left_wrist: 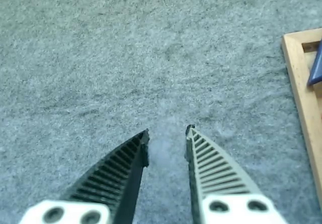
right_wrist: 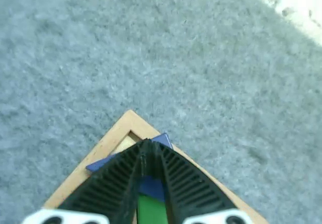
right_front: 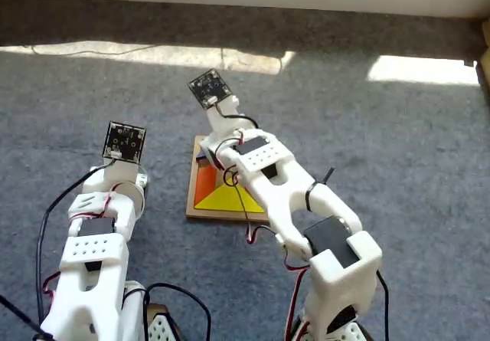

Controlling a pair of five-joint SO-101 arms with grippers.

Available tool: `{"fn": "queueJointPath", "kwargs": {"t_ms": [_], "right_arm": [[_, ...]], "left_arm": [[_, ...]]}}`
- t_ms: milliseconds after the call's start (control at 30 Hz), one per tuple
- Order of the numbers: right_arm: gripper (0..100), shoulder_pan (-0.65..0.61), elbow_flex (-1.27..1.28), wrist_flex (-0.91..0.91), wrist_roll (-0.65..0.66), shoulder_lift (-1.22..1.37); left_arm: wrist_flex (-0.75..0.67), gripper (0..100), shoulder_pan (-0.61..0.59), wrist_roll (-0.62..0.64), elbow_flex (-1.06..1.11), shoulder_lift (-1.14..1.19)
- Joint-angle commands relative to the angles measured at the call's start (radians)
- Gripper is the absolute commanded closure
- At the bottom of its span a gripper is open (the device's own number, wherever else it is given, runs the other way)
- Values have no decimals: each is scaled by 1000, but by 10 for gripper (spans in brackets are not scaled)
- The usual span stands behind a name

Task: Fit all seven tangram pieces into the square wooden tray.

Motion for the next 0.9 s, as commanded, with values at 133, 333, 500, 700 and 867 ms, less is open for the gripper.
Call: {"fn": "queueJointPath", "kwargs": {"t_ms": [133,333,500,700,867], "right_arm": [[993,-47,2,38,14,-22],[993,-48,7,54,71,-22],[993,-59,8,82,132,-22],[993,-64,2,81,133,-22],[993,-65,10,84,133,-22]], "left_arm": [[-2,864,8,2,-4,-27],[-2,864,8,2,-4,-27],[-2,864,8,2,-4,-27],[-2,864,8,2,-4,-27],[-2,864,8,2,-4,-27]]}}
